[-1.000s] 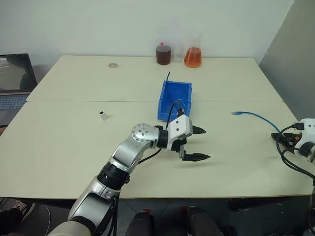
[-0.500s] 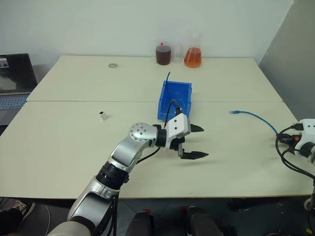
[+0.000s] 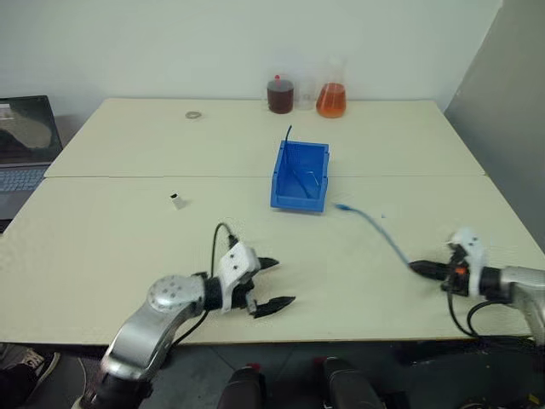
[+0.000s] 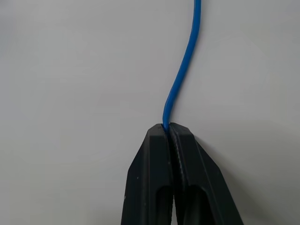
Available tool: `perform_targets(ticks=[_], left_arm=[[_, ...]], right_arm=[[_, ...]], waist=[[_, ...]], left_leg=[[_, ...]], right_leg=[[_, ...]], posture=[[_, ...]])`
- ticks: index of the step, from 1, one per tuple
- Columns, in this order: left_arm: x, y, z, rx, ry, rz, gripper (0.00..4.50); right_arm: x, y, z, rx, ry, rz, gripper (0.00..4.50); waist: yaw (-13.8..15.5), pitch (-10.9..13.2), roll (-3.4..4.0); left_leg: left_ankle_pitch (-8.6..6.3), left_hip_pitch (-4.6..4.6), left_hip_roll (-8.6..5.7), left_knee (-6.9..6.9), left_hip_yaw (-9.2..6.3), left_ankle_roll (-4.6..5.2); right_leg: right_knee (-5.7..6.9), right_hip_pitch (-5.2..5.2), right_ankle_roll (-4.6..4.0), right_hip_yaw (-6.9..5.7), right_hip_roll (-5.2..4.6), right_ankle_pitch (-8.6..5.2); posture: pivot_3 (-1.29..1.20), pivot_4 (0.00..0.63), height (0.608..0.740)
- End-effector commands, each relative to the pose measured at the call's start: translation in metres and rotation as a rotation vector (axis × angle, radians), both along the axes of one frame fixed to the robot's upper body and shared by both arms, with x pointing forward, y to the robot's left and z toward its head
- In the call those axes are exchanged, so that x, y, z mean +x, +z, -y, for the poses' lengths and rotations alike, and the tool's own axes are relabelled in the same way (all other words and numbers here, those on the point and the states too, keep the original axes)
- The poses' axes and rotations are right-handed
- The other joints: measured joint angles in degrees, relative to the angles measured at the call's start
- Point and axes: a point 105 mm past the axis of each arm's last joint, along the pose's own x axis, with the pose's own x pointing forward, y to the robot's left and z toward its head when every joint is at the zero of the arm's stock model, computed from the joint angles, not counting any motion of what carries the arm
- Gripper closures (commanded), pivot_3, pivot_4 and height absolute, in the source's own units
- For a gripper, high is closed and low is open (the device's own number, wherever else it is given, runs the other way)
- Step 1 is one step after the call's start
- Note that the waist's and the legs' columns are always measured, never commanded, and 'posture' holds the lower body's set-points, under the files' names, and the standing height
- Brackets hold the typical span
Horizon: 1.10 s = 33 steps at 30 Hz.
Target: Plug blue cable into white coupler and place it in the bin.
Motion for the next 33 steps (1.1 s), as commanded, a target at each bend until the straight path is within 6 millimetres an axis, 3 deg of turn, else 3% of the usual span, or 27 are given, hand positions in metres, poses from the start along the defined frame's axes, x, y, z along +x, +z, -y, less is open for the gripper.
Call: perform_targets(ticks=[1,5,9,11,14,18,25,33], left_arm=[[-0.010,0.016,-0.015,-0.006,0.096,0.048,0.00],[-0.020,0.015,-0.034,0.000,0.231,0.034,0.00],[-0.026,0.015,-0.040,-0.003,0.308,0.035,0.00],[-0.028,0.015,-0.038,-0.025,0.353,0.037,0.00],[-0.032,0.014,-0.041,-0.037,0.435,0.035,0.00],[-0.038,0.006,-0.065,0.000,0.585,0.024,0.00],[-0.060,-0.008,-0.090,0.013,0.756,-0.022,0.00],[-0.045,-0.004,-0.093,0.000,0.747,0.021,0.00]], right_arm=[[-0.001,0.017,-0.011,0.017,0.072,-0.014,4.47],[0.015,0.022,-0.017,0.017,0.080,0.011,4.47],[0.038,0.028,-0.042,0.038,0.073,0.085,4.47],[0.053,0.037,-0.069,0.087,0.062,0.135,4.47],[0.059,0.046,-0.109,0.136,0.107,0.155,4.47],[0.054,0.039,-0.132,0.146,0.136,0.130,4.47],[0.056,0.022,-0.136,0.100,0.075,0.111,4.47],[0.060,0.012,-0.133,0.089,0.000,0.087,4.47]], waist=[[0.3,0.0,0.02],[0.3,0.1,-0.08],[0.2,0.1,-0.10],[0.1,0.1,-0.10],[-0.1,0.1,-0.07],[0.3,0.1,-0.09],[0.3,0.1,-0.11],[0.1,0.1,-0.11]], left_leg=[[0.00,0.00,-0.02,0.04,0.04,0.00],[0.03,-0.02,-0.11,0.15,0.08,0.04],[0.03,-0.02,-0.10,0.06,0.07,0.04],[0.02,-0.05,-0.07,0.02,0.04,0.04],[0.02,-0.08,-0.01,-0.02,0.05,0.03],[0.01,-0.16,-0.02,-0.07,-0.02,0.02],[0.00,-0.21,-0.15,-0.04,0.07,0.01],[0.01,-0.14,-0.06,-0.04,0.04,0.01]], right_leg=[[-0.05,0.01,-0.10,0.03,-0.01,-0.06],[-0.14,0.07,-0.12,0.05,-0.08,-0.07],[-0.11,0.04,0.00,0.02,-0.06,0.00],[-0.09,0.00,0.03,-0.01,-0.02,0.03],[-0.03,-0.09,0.02,0.04,0.04,0.04],[-0.06,-0.15,-0.04,-0.03,0.00,0.01],[-0.18,-0.14,-0.13,-0.03,-0.20,-0.06],[-0.07,-0.14,-0.33,-0.07,-0.03,-0.17]], posture=[[0.00,0.150,0.740],[0.00,0.150,0.740],[0.00,0.150,0.740],[0.00,0.150,0.740],[0.00,0.150,0.740],[0.00,0.150,0.740],[0.00,0.150,0.740],[0.00,0.150,0.740]])
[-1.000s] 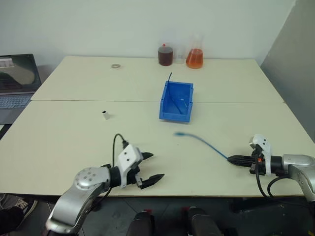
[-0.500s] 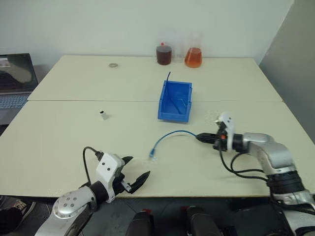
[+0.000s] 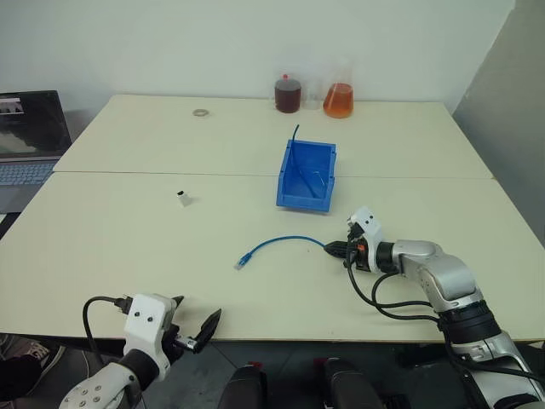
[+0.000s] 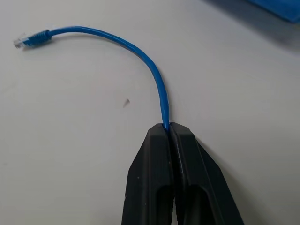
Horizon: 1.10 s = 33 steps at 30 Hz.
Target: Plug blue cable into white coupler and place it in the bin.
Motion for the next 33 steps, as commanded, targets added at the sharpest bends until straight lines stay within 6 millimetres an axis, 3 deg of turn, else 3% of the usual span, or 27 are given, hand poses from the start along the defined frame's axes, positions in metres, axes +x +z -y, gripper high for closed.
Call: perform_targets(ticks=[1,4,10,14,20,27,33], left_arm=[[0.008,0.011,0.000,0.014,-0.021,0.054,0.00],[0.010,0.013,0.002,-0.003,-0.052,0.061,0.00],[0.011,0.019,0.021,-0.052,-0.170,0.064,0.00],[0.003,0.029,0.046,-0.092,-0.358,0.046,0.00],[0.005,0.036,0.035,-0.061,-0.414,0.027,0.00],[0.042,0.043,-0.011,0.091,-0.348,0.056,0.00],[0.072,0.026,-0.014,0.118,-0.369,0.029,0.00]], right_arm=[[0.001,0.010,0.000,0.038,-0.010,0.016,4.25],[-0.003,0.012,0.000,0.061,-0.005,-0.004,3.82],[-0.006,0.013,0.005,0.064,-0.010,-0.014,2.49],[-0.009,0.015,0.014,0.060,-0.008,-0.017,1.58],[-0.037,0.042,0.034,0.120,0.081,-0.052,0.13],[-0.062,0.083,0.027,0.195,0.242,-0.014,0.02],[-0.057,0.089,0.014,0.166,0.256,0.063,0.02]], waist=[[-0.1,0.0,0.00],[-0.1,0.0,0.00],[-0.1,0.0,0.00],[0.0,0.0,-0.01],[0.1,0.0,-0.01],[-0.1,0.1,0.05],[-0.1,0.1,-0.01]], left_leg=[[0.00,0.00,0.01,0.00,-0.01,0.00],[0.00,0.00,0.01,-0.01,0.00,0.00],[-0.01,-0.03,0.00,-0.02,0.00,0.00],[0.00,-0.02,0.00,-0.01,-0.01,0.00],[-0.01,-0.06,-0.03,-0.02,-0.01,0.00],[0.00,-0.02,0.04,-0.03,-0.01,0.01],[-0.01,-0.04,0.04,-0.03,0.01,0.01]], right_leg=[[0.00,0.00,0.01,0.01,0.01,0.01],[0.00,0.00,0.24,0.02,0.01,0.14],[-0.03,-0.01,0.25,0.02,-0.01,0.15],[-0.02,-0.01,0.20,0.00,0.00,0.12],[-0.07,-0.02,0.21,0.01,-0.04,0.12],[0.03,-0.06,-0.06,-0.11,0.16,-0.05],[-0.03,-0.04,-0.02,-0.08,0.20,-0.01]], posture=[[0.00,0.150,0.740],[0.00,0.150,0.740],[0.00,0.150,0.740],[0.00,0.150,0.740],[0.00,0.150,0.740],[0.00,0.150,0.740],[0.00,0.150,0.740]])
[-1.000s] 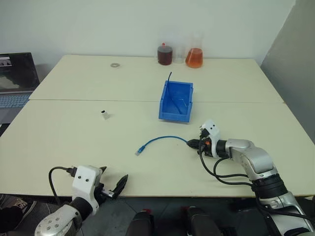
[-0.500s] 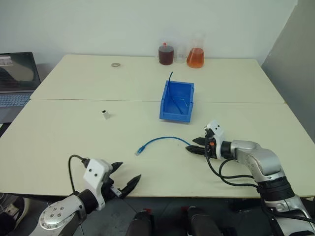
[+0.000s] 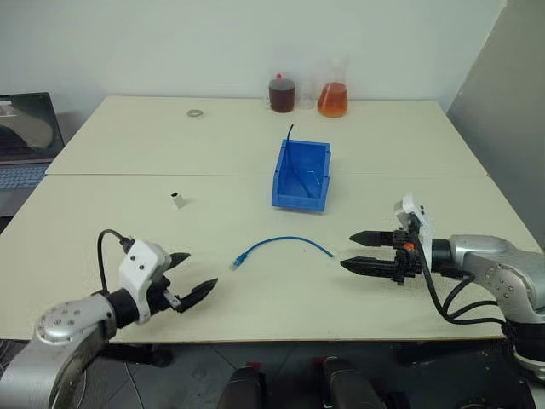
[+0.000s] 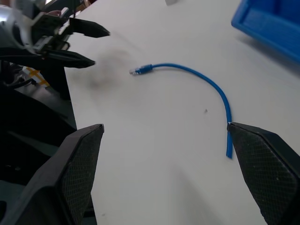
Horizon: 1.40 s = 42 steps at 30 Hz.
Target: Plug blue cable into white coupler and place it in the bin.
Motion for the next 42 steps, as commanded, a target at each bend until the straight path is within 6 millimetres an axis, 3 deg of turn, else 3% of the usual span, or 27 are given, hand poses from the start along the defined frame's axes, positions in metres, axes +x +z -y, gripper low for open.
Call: perform_targets(ticks=[1,8,20,25,36,42], left_arm=[[0.014,-0.010,0.007,0.004,-0.038,-0.007,0.00],[0.027,-0.013,0.033,-0.065,-0.129,-0.037,0.00],[0.027,-0.045,0.048,0.031,-0.185,-0.072,0.00],[0.035,-0.053,0.048,0.054,-0.153,-0.062,1.04],[0.024,-0.069,0.050,0.050,-0.179,-0.141,3.13],[0.027,-0.053,0.047,-0.005,-0.142,-0.133,4.24]], right_arm=[[0.005,0.006,-0.008,0.015,-0.013,0.056,0.02],[0.011,0.004,-0.004,0.017,-0.075,0.057,0.02],[0.012,0.000,0.000,0.044,-0.141,0.045,0.02],[0.013,-0.001,0.001,0.037,-0.146,0.045,0.00],[0.008,0.002,-0.002,0.063,-0.120,0.040,0.00],[0.010,0.002,-0.001,0.073,-0.130,0.029,0.00]], waist=[[0.1,0.0,-0.05],[0.3,0.0,-0.08],[0.2,0.0,-0.08],[0.5,0.0,-0.07],[0.4,-0.1,0.03],[0.2,-0.1,0.08]], left_leg=[[0.00,-0.01,0.00,0.00,0.01,0.00],[-0.01,-0.25,-0.08,-0.01,-0.03,-0.01],[0.00,-0.17,-0.06,0.00,-0.04,-0.01],[0.00,-0.09,-0.09,0.03,-0.05,0.00],[0.00,-0.01,-0.09,0.02,-0.04,0.00],[0.00,0.00,-0.08,0.02,-0.04,0.00]], right_leg=[[0.01,0.01,0.24,-0.01,-0.05,0.14],[-0.06,-0.14,0.28,0.02,-0.29,0.17],[-0.01,-0.10,0.29,0.04,-0.25,0.17],[-0.02,0.01,0.34,0.01,-0.28,0.19],[-0.01,0.07,0.35,0.04,-0.28,0.20],[-0.01,0.07,0.35,0.04,-0.27,0.20]], posture=[[0.00,0.150,0.740],[0.00,0.150,0.740],[0.00,0.150,0.740],[0.00,0.150,0.740],[0.00,0.150,0.740],[0.00,0.150,0.740]])
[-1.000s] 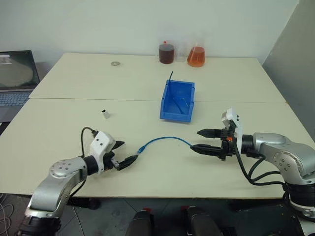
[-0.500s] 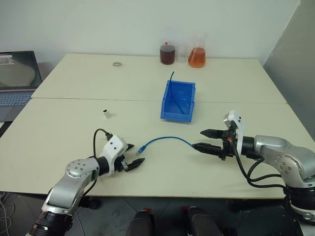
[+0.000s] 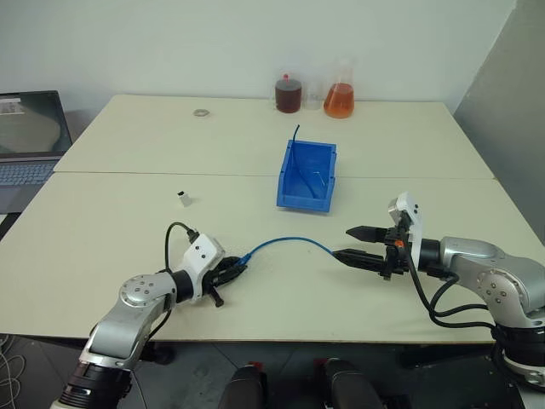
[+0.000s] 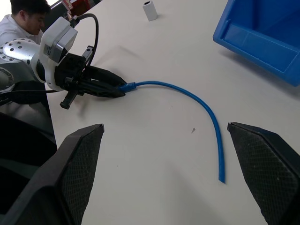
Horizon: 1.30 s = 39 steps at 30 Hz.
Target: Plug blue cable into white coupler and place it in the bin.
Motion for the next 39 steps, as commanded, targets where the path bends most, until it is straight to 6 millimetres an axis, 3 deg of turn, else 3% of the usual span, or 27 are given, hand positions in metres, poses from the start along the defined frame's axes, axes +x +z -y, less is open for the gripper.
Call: perform_targets(ticks=[1,6,12,17,21,30,39], left_arm=[[-0.005,-0.003,-0.002,-0.024,0.029,-0.073,4.25],[-0.006,0.028,0.014,-0.102,-0.007,-0.060,4.25],[0.002,0.099,0.033,-0.368,-0.048,-0.055,4.25],[0.006,0.124,0.046,-0.463,-0.102,-0.085,4.25],[-0.005,0.148,0.068,-0.633,-0.239,-0.150,4.25],[-0.014,0.171,0.086,-0.783,-0.389,-0.282,4.25],[-0.021,0.163,0.098,-0.774,-0.425,-0.333,4.25]], right_arm=[[0.000,0.015,-0.002,0.033,0.014,0.052,0.00],[-0.001,0.019,-0.005,0.066,0.018,0.038,0.00],[-0.008,0.048,-0.014,0.218,0.090,-0.015,0.00],[-0.019,0.069,-0.019,0.350,0.178,-0.099,0.00],[-0.010,0.064,-0.022,0.363,0.147,-0.134,0.00],[-0.002,0.076,-0.035,0.435,0.189,-0.161,0.00],[0.000,0.091,-0.045,0.500,0.217,-0.175,0.00]], waist=[[0.0,0.0,0.00],[-0.1,0.0,-0.04],[0.0,0.1,-0.21],[-0.1,0.1,-0.21],[-0.1,0.1,-0.21],[-0.3,0.1,-0.21],[-0.2,0.1,-0.21]], left_leg=[[0.00,0.00,0.00,0.00,0.00,0.00],[0.00,-0.05,0.02,-0.01,-0.02,0.00],[0.00,-0.15,0.03,0.06,-0.09,0.00],[0.00,-0.14,-0.01,0.04,-0.06,0.00],[0.00,-0.19,0.00,0.04,-0.07,0.00],[0.00,-0.18,0.01,0.06,-0.06,-0.01],[0.01,-0.20,-0.01,0.04,-0.05,-0.01]], right_leg=[[0.00,0.00,0.00,0.00,0.01,0.00],[0.00,-0.04,0.00,-0.01,0.04,0.00],[0.04,-0.09,0.01,-0.09,0.06,0.01],[-0.01,-0.06,0.02,-0.01,0.08,0.01],[-0.03,-0.09,0.01,-0.02,0.08,0.02],[0.03,-0.11,0.01,-0.02,0.13,0.01],[-0.01,-0.12,-0.11,0.03,0.10,0.08]], posture=[[0.00,0.150,0.740],[0.00,0.150,0.740],[0.00,0.150,0.740],[0.00,0.150,0.740],[0.00,0.150,0.740],[0.00,0.150,0.740],[0.00,0.150,0.740]])
